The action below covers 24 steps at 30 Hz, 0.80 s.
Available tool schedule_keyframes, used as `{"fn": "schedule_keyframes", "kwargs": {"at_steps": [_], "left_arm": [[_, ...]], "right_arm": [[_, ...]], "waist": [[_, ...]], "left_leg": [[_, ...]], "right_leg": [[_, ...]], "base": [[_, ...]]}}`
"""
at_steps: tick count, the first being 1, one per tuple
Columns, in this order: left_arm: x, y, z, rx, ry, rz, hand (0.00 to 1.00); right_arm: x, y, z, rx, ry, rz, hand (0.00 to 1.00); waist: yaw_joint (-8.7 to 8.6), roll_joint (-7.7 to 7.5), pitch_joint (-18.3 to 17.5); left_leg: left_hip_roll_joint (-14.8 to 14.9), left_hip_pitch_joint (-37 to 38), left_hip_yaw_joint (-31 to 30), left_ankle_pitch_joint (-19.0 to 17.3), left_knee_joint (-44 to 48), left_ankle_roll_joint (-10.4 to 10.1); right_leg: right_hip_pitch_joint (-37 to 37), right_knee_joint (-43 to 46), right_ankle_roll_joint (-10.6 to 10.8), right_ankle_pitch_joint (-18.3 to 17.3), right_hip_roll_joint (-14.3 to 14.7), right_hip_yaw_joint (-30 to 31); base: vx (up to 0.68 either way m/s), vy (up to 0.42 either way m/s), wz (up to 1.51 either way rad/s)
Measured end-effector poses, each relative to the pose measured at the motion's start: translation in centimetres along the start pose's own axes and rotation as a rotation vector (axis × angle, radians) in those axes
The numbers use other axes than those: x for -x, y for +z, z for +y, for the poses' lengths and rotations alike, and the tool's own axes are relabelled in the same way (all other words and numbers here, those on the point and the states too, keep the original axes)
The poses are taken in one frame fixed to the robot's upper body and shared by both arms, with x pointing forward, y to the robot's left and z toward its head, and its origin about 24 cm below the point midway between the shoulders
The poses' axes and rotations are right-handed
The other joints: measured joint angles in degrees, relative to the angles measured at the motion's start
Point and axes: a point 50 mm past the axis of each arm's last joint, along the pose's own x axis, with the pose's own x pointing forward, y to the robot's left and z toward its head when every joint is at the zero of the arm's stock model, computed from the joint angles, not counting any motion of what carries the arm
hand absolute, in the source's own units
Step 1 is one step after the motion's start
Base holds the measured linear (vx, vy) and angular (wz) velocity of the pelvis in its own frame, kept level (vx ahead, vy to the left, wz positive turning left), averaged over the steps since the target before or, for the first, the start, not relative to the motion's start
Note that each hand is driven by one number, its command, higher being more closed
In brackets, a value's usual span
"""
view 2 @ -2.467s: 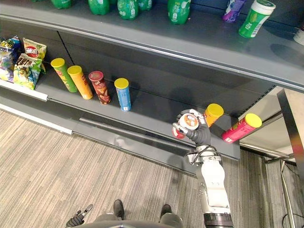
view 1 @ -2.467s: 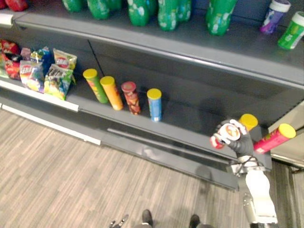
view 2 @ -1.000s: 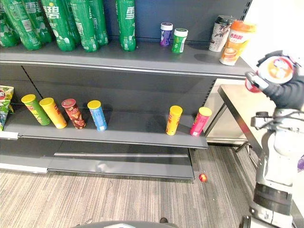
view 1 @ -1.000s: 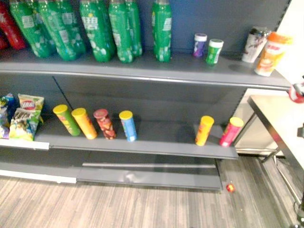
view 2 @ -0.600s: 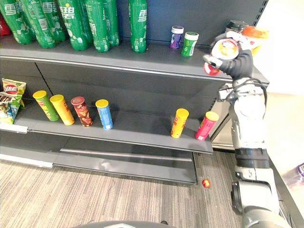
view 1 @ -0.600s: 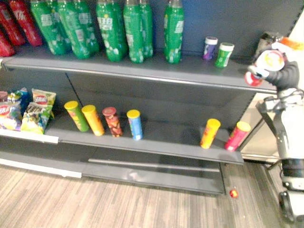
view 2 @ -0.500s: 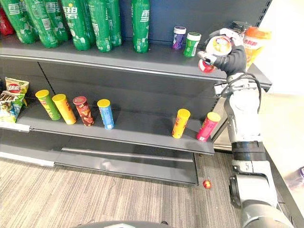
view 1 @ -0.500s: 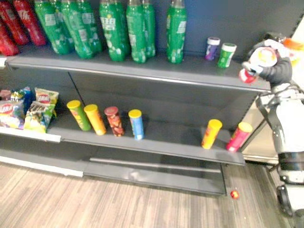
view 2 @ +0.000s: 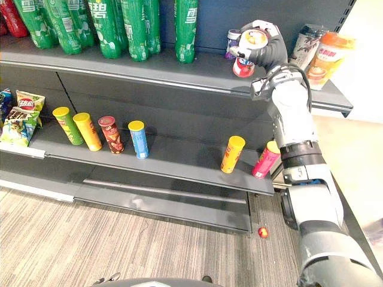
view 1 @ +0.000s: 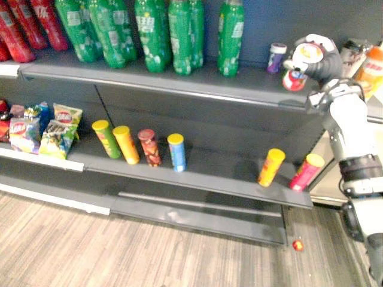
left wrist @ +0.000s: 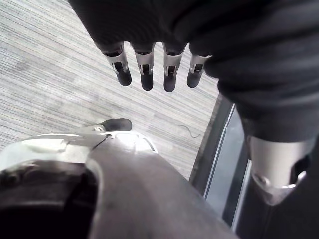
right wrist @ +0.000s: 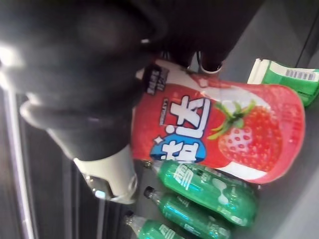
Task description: Put the gum and the chips on the shelf.
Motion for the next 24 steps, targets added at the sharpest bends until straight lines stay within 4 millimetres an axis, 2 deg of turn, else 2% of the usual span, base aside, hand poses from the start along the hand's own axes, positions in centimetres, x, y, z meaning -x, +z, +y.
{"fn": "schedule_keyframes", "kwargs": {"at_steps": [11,14,24], "left_arm": [[-0.3,1.3,-0.3,-0.004,0.001,-0.030,0.00],[-0.4,1.7,-0.4,0.027,0.001,-0.040,0.00],[-0.5,2.3,-0.6,0.031,0.003,-0.055,0.00]], "right_arm": [[-1.8,-0.7,0.4,0.003,-0.025,0.103,1.00],[-1.8,-0.9,0.1,0.029,-0.040,0.122,1.00],[-2.4,-0.7,-1.3,-0.038,-0.132,0.132,1.00]], "waist": [[0.28,0.02,1.8],[0.32,0.22,2.3],[0.31,0.68,4.1]], "left_leg": [[0.9,-1.3,-0.7,0.6,0.0,-0.4],[1.2,-1.8,-1.4,0.8,0.0,-0.6],[1.8,-1.9,-1.6,1.1,0.0,-0.9]], "right_leg": [[0.0,-1.4,-0.7,0.9,0.9,-1.2],[0.0,-1.8,-0.9,1.0,1.3,-1.7],[0.0,-1.8,-1.0,1.0,1.8,-1.8]], "base": [[0.02,-0.015,0.03],[0.02,-0.030,0.09],[0.00,0.000,0.00]]}}
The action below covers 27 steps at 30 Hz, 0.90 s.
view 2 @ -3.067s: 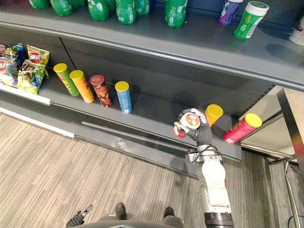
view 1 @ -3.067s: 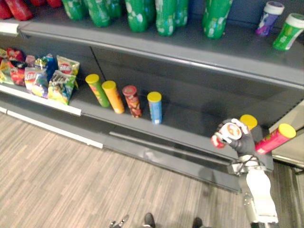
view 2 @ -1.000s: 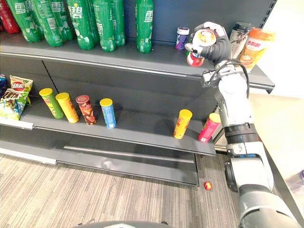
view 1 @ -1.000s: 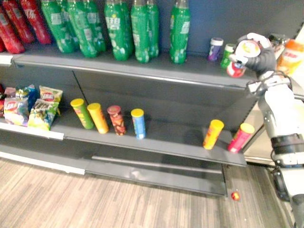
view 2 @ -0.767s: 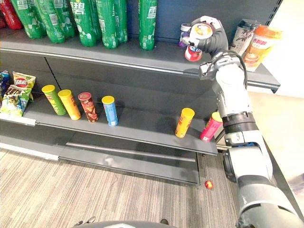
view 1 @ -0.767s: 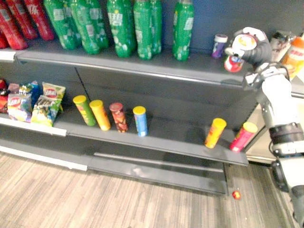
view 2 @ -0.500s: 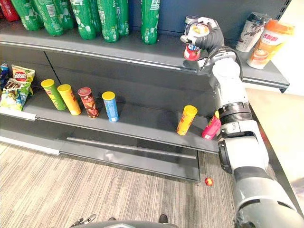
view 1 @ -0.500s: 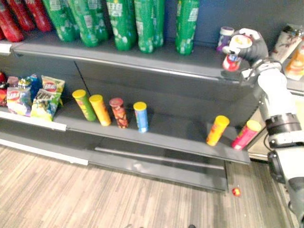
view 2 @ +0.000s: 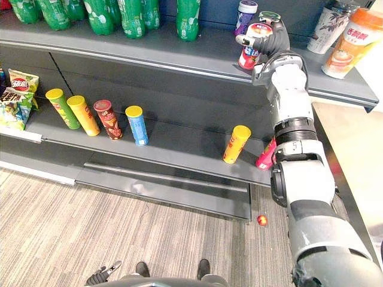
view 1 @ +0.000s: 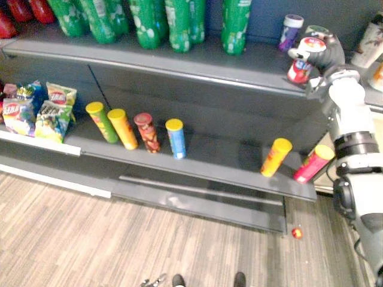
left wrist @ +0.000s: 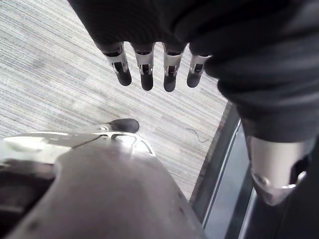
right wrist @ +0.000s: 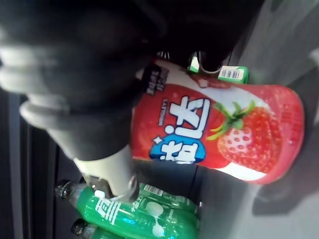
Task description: Put the gum and the chips on the shelf.
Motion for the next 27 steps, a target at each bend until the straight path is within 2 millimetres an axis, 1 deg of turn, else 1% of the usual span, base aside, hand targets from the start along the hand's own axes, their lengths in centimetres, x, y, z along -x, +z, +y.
{"fn": "schedule_keyframes", "kwargs": {"at_steps": [5,18,19,23,27], "left_arm": [[-0.1,0.2,0.0,-0.001,0.006,-0.006,0.00],[-0.1,0.5,0.1,-0.003,0.010,-0.012,0.00],[-0.1,0.5,0.1,-0.003,0.010,-0.012,0.00],[-0.1,0.7,0.2,-0.003,0.010,-0.021,0.00],[-0.1,0.7,0.2,-0.003,0.011,-0.020,0.00]], "right_arm": [[0.0,-0.2,-0.3,-0.032,-0.024,0.002,1.00],[0.0,-0.1,-0.3,-0.032,-0.035,-0.005,1.00],[0.0,-0.1,-0.3,-0.031,-0.035,-0.005,0.00],[0.0,-0.5,-0.1,-0.036,-0.031,0.015,0.00],[0.2,-1.3,0.4,-0.045,-0.021,0.036,0.00]], "waist": [[0.04,-0.19,0.2],[-0.03,-0.64,0.5],[-0.03,-0.67,0.6],[-0.17,-0.72,1.6],[-0.35,-0.70,1.6]], "left_leg": [[0.0,0.0,0.0,0.0,0.0,0.0],[0.0,0.2,0.4,0.0,0.0,0.0],[0.0,0.3,0.5,0.0,0.0,0.0],[0.0,0.4,0.9,0.0,0.0,0.0],[0.1,0.4,0.9,0.0,0.0,0.0]], "right_leg": [[0.0,0.0,0.0,0.0,0.0,0.1],[0.0,0.0,0.0,0.0,0.1,0.6],[0.0,0.0,0.0,0.0,0.1,0.6],[-0.1,-0.1,-0.1,0.1,0.1,0.7],[-0.1,-0.1,-0.1,0.1,0.2,0.7]], "base": [[0.00,0.000,0.00],[0.00,0.000,0.00],[0.00,0.000,0.00],[0.00,0.000,-0.05],[0.00,0.000,0.00]]}}
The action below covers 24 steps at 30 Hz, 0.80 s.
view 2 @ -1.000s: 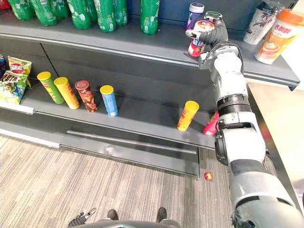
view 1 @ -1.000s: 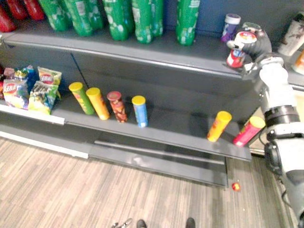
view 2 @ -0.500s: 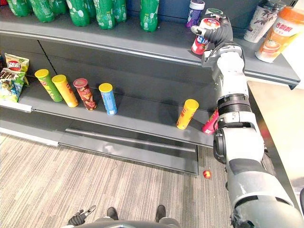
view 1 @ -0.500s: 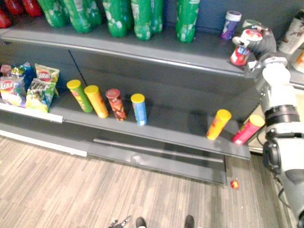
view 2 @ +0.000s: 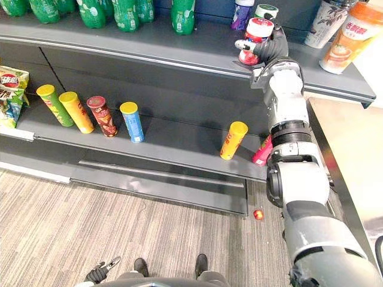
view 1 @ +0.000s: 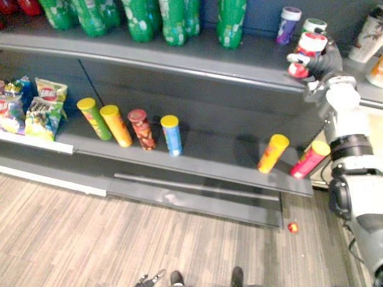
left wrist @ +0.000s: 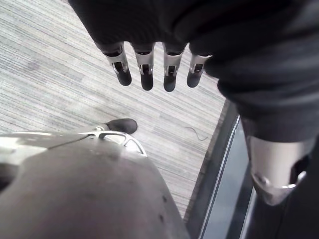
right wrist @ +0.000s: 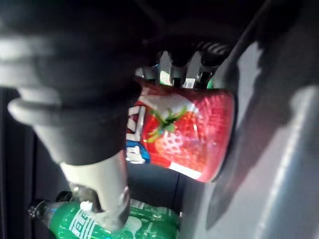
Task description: Put the gum and the chips on the shelf.
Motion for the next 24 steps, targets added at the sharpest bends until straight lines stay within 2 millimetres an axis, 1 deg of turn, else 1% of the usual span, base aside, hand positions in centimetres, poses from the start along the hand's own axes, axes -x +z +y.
{"fn": "schedule_keyframes", "kwargs": {"at_steps": [12,17,24], "left_arm": [[0.0,0.0,0.0,0.002,0.002,0.000,0.00],[0.0,0.0,0.0,0.008,0.006,0.001,0.00],[0.0,-0.1,0.1,0.008,0.010,0.003,0.00]], "right_arm": [[0.2,-0.1,0.0,0.001,-0.005,-0.009,0.00],[0.7,0.3,0.0,0.006,-0.004,-0.050,0.00],[2.3,1.0,-0.7,-0.021,-0.023,-0.150,0.00]], "waist": [[-0.04,-0.01,0.0],[-0.16,-0.01,0.0],[-0.40,-0.05,0.0]], "left_leg": [[0.1,0.2,-0.1,0.1,0.0,0.0],[0.1,0.2,-0.1,0.1,0.0,0.0],[0.1,0.3,-0.3,0.1,0.0,0.0]], "right_leg": [[0.1,0.2,-0.1,0.1,0.1,0.0],[0.2,0.2,-0.1,0.1,0.1,0.0],[0.4,0.2,-0.1,0.1,0.0,-0.2]], "base": [[0.00,0.000,0.00],[0.00,0.000,0.00],[0.00,0.000,0.00]]}}
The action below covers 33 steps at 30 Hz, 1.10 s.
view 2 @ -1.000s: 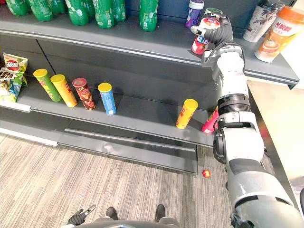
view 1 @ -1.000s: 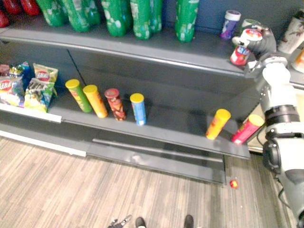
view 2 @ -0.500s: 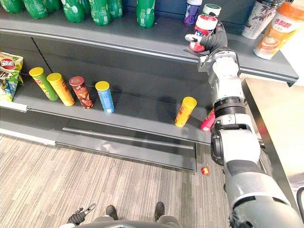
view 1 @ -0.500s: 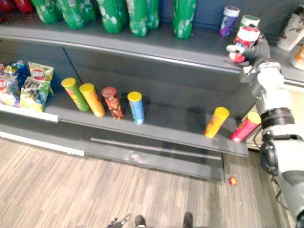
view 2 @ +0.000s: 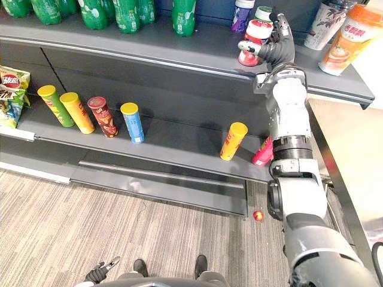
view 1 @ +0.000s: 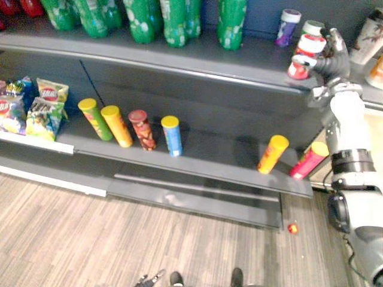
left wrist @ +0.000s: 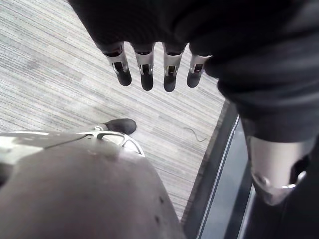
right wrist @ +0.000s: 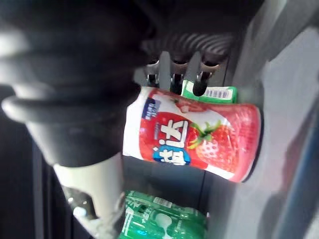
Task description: Put the gum and the chips on the shelf.
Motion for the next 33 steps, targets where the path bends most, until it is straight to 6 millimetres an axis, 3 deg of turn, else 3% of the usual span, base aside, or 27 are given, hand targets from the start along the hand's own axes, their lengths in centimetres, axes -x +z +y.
{"fn": "schedule_keyframes", "kwargs": {"at_steps": [3,4,9,10,13,17,21,23,25,28,29,30,33], "left_arm": [[0.0,-0.1,0.1,0.007,0.007,0.004,0.00],[0.1,-0.3,0.3,0.009,0.015,0.005,0.00],[0.3,-0.6,0.7,0.012,0.035,0.004,0.00],[0.3,-0.5,0.7,0.013,0.037,0.002,0.00],[0.3,-0.7,0.9,0.005,0.051,0.005,0.00],[0.4,-0.8,1.2,-0.013,0.065,0.007,0.00],[0.4,-0.8,1.5,-0.021,0.072,0.007,0.00],[0.4,-1.0,1.7,-0.024,0.078,0.013,0.00],[0.5,-1.4,1.8,-0.023,0.080,0.025,0.00],[0.8,-2.6,2.1,-0.004,0.090,0.072,0.00],[0.8,-2.7,2.2,0.002,0.092,0.076,0.00],[0.8,-2.8,2.2,0.003,0.091,0.081,0.00],[0.8,-3.2,1.9,0.014,0.085,0.095,0.00]], "right_arm": [[1.0,0.6,-0.2,-0.019,-0.004,-0.062,0.00],[3.2,1.6,-1.6,-0.017,-0.041,-0.180,0.00],[5.1,2.3,-2.0,-0.006,-0.058,-0.245,0.00],[6.5,2.8,-2.0,-0.016,-0.084,-0.299,0.00],[10.1,3.7,-0.9,-0.073,-0.101,-0.437,0.00],[13.2,2.4,1.2,-0.141,-0.040,-0.422,0.00],[17.1,-0.4,6.2,-0.312,0.230,-0.271,0.00],[20.0,-2.1,8.8,-0.429,0.380,-0.145,0.00],[22.4,-3.4,9.9,-0.510,0.452,-0.042,0.00],[26.6,-7.4,10.9,-0.618,0.481,0.226,0.00],[28.6,-9.9,11.1,-0.628,0.469,0.379,0.00],[30.3,-12.2,11.0,-0.614,0.459,0.519,0.00],[33.9,-16.5,9.5,-0.459,0.424,0.769,0.00]], "waist": [[-0.29,-0.09,-0.1],[-0.65,-0.48,-0.3],[-1.21,-1.11,-0.7],[-1.01,-1.20,-0.8],[-1.26,-1.39,-1.2],[-1.43,-2.18,-1.9],[-1.26,-2.89,-2.4],[-1.18,-3.23,-2.7],[-1.31,-3.28,-2.7],[-1.53,-3.28,-2.9],[-1.54,-3.37,-3.1],[-1.52,-3.28,-3.1],[-1.48,-2.17,-3.3]], "left_leg": [[0.0,0.0,-0.2,0.1,0.0,0.0],[-0.1,0.0,-0.7,0.2,0.0,0.1],[-0.2,0.1,-0.9,0.2,0.0,0.1],[-0.2,0.0,-1.1,0.2,0.0,0.1],[-0.3,-0.5,-1.5,0.2,0.0,0.0],[-0.5,-0.6,-2.1,0.2,0.0,0.1],[-0.4,-0.6,-2.3,-0.1,0.0,-0.3],[-0.5,-0.8,-2.3,-0.1,0.0,-0.4],[-0.6,-0.9,-2.2,-0.1,0.0,-0.4],[-0.8,-0.7,-2.2,-0.3,0.0,-0.3],[-0.9,-0.6,-2.1,-0.3,0.0,-0.3],[-1.0,-0.6,-2.1,-0.4,0.0,-0.3],[-1.4,-0.6,-2.0,-0.6,0.0,0.2]], "right_leg": [[0.1,0.0,0.0,0.0,0.0,-0.2],[0.4,0.0,0.0,0.0,-0.2,-0.7],[0.6,-0.1,0.1,-0.1,-0.3,-0.9],[0.6,-0.1,0.2,-0.2,-0.4,-1.2],[0.5,-0.2,0.2,-0.3,-0.5,-1.6],[0.6,-0.2,0.1,-0.2,-0.7,-2.2],[0.6,0.0,0.1,-0.4,-0.7,-2.4],[0.2,0.5,0.1,-0.8,-0.8,-2.3],[-0.4,1.4,0.0,-1.3,-1.0,-2.1],[-0.3,1.8,0.0,-2.0,-1.1,-2.0],[-0.3,1.8,0.0,-2.0,-1.2,-2.0],[-0.3,1.8,0.0,-2.0,-1.3,-2.0],[-0.4,1.8,0.0,-2.0,-1.7,-1.8]], "base": [[0.00,0.000,0.05],[0.00,0.000,0.13],[0.00,0.000,0.03],[0.01,-0.001,0.07],[0.02,0.000,0.09],[0.01,0.004,0.07],[0.00,0.000,0.02],[0.00,0.000,0.00],[0.00,0.000,0.00],[0.00,0.000,0.00],[0.00,0.000,0.00],[0.00,0.000,0.00],[0.00,0.000,0.00]]}}
